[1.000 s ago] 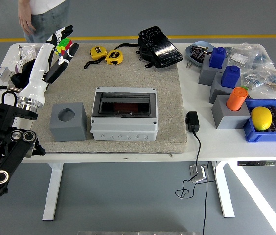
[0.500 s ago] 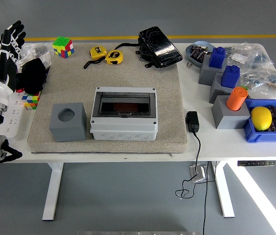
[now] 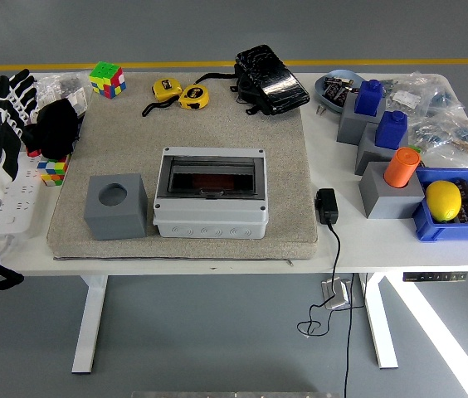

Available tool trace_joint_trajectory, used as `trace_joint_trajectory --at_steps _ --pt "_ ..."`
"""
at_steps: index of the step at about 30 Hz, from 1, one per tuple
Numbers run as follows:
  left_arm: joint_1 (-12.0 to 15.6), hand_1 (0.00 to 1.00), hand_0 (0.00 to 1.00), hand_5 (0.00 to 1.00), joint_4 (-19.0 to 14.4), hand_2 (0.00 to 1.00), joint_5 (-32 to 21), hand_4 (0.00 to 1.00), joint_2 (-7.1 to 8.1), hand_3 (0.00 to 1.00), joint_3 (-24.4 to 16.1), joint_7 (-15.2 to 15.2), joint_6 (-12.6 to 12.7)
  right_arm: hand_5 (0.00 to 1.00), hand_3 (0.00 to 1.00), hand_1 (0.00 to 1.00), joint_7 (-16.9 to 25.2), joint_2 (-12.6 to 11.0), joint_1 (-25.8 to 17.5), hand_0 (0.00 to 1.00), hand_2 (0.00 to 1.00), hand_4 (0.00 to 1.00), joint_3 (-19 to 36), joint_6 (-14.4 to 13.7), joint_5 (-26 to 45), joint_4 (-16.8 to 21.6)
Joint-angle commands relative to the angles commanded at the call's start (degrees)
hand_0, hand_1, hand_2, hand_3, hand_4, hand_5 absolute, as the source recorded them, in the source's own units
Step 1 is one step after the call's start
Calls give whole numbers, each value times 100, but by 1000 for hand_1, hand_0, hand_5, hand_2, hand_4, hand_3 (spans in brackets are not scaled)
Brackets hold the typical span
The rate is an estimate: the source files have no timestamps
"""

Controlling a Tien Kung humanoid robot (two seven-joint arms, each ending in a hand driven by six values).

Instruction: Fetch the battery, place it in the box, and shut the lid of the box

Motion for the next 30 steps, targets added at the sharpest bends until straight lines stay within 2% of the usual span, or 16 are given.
trace_joint_trajectory --at_steps 7,30 --pt "17 951 924 998 -7 924 79 998 -14 911 -42 75 -16 998 809 822 5 -5 14 847 781 998 2 -1 9 0" --pt "-14 944 911 998 -23 920 17 998 -41 908 55 16 118 998 810 821 0 -7 85 847 782 998 3 -18 77 0"
